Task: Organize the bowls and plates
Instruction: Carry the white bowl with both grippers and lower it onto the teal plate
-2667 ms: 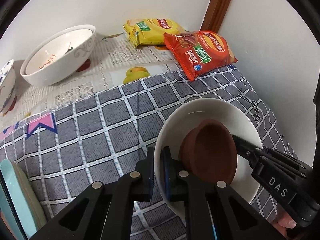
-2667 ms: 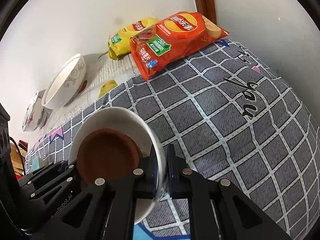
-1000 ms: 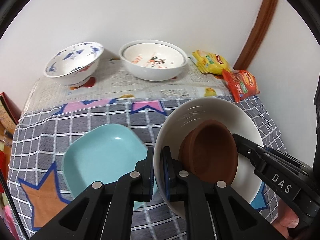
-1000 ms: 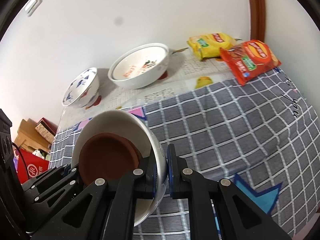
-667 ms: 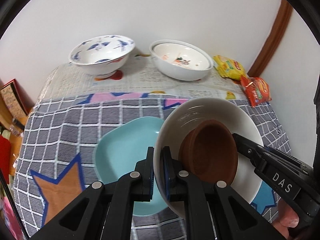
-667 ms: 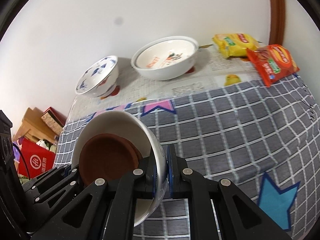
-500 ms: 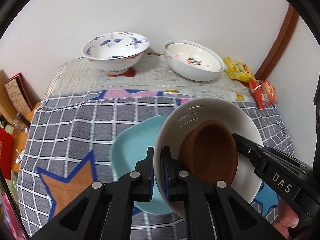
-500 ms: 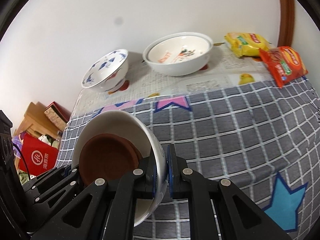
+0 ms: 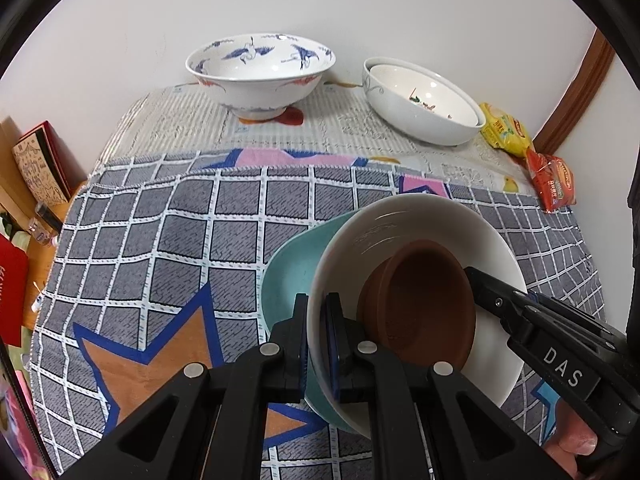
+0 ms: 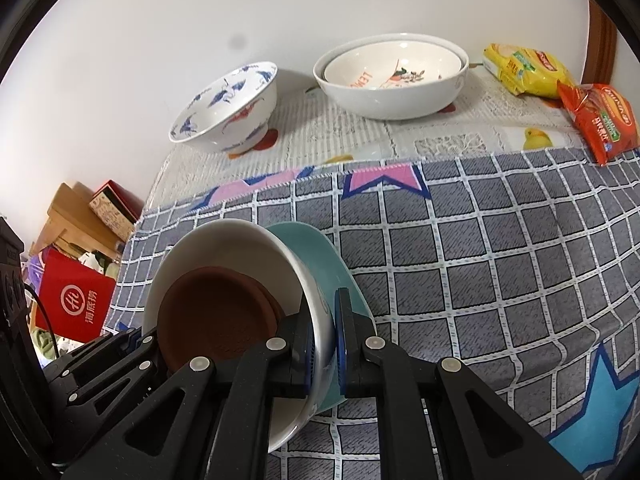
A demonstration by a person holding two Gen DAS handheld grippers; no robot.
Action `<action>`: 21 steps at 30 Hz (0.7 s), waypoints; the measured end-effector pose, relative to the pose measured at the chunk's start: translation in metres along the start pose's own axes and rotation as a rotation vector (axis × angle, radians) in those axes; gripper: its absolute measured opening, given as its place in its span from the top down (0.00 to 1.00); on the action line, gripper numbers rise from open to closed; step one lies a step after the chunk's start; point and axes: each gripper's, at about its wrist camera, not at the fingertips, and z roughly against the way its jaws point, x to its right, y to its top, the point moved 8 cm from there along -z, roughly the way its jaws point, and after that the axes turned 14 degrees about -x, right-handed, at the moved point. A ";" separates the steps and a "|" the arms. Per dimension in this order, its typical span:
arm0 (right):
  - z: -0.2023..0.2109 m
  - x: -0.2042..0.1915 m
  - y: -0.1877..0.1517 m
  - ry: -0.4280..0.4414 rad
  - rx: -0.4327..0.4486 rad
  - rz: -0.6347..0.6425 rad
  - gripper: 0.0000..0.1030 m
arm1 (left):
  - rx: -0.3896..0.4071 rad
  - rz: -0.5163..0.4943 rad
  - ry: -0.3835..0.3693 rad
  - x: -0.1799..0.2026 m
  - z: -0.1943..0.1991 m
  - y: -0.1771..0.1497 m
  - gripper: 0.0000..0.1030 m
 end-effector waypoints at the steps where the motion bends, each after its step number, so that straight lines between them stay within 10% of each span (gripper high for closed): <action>1: -0.003 0.001 0.000 -0.001 -0.004 -0.001 0.91 | -0.005 0.003 -0.001 0.000 -0.002 0.000 0.92; 21: -0.026 0.002 0.008 0.023 -0.029 0.037 0.91 | 0.001 -0.010 0.033 -0.005 -0.016 0.009 0.91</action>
